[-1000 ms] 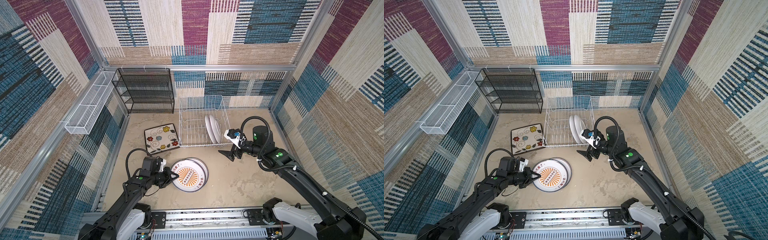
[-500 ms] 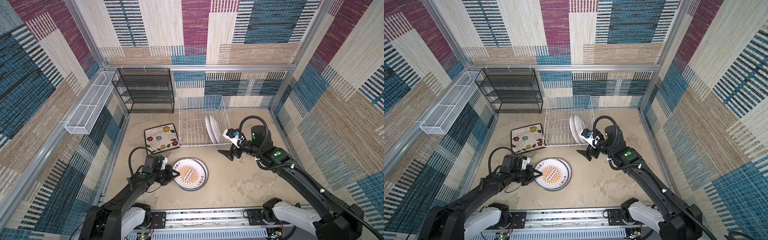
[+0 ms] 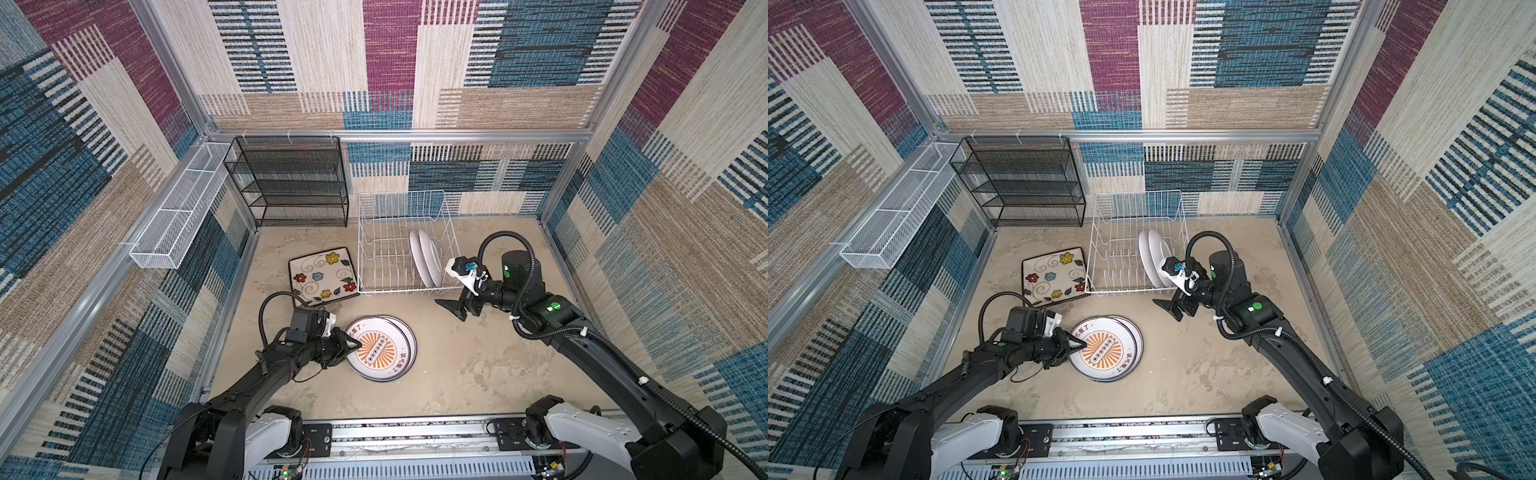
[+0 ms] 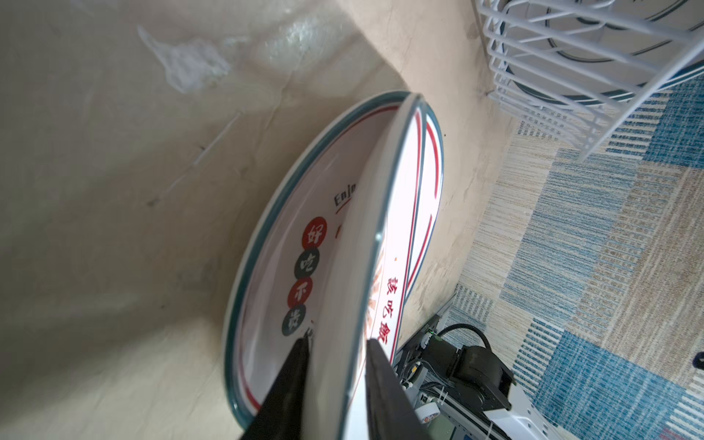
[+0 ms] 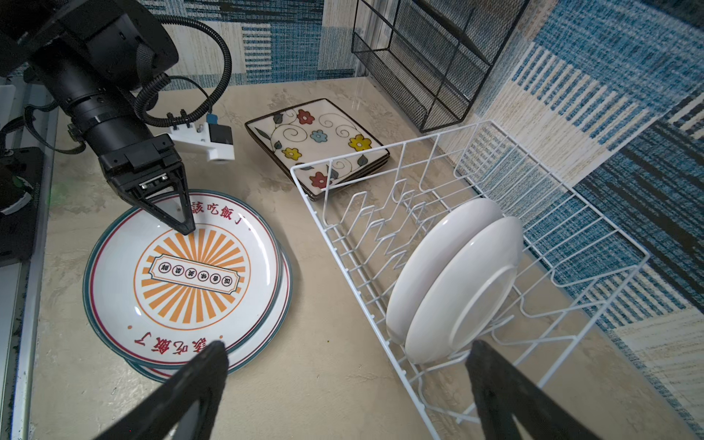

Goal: Unload the plates from the dish rack
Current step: Place the plate on the plate.

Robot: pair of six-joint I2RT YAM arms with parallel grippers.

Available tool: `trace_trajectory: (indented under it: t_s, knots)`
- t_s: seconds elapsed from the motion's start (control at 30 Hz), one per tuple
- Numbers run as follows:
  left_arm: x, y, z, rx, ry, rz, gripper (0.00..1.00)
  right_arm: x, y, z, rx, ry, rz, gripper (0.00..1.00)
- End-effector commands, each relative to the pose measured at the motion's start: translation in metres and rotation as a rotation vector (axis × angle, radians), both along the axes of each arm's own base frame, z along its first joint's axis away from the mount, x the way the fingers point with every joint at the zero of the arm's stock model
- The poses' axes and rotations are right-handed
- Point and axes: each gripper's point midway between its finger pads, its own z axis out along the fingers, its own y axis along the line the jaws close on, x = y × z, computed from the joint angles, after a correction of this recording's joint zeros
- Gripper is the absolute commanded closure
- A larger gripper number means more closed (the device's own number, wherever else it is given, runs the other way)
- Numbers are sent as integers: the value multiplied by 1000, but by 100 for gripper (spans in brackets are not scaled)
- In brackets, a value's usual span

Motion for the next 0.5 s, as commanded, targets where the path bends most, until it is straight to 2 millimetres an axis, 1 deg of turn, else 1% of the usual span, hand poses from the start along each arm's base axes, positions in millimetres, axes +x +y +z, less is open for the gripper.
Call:
trace_trajectory:
  t_s: [0.0, 0.2, 0.27, 0.47]
  knots:
    - [2, 2, 2, 31, -35, -29, 65, 3, 2, 5, 12, -19, -2, 0]
    - [1, 6, -2, 73, -11, -34, 51, 3, 1, 7, 13, -24, -5, 0]
    - [1, 8, -4, 96, 1, -35, 48, 3, 1, 6, 13, -24, -5, 0]
    - [3, 12, -5, 132, 22, -33, 44, 4, 1, 5, 11, -22, -6, 0]
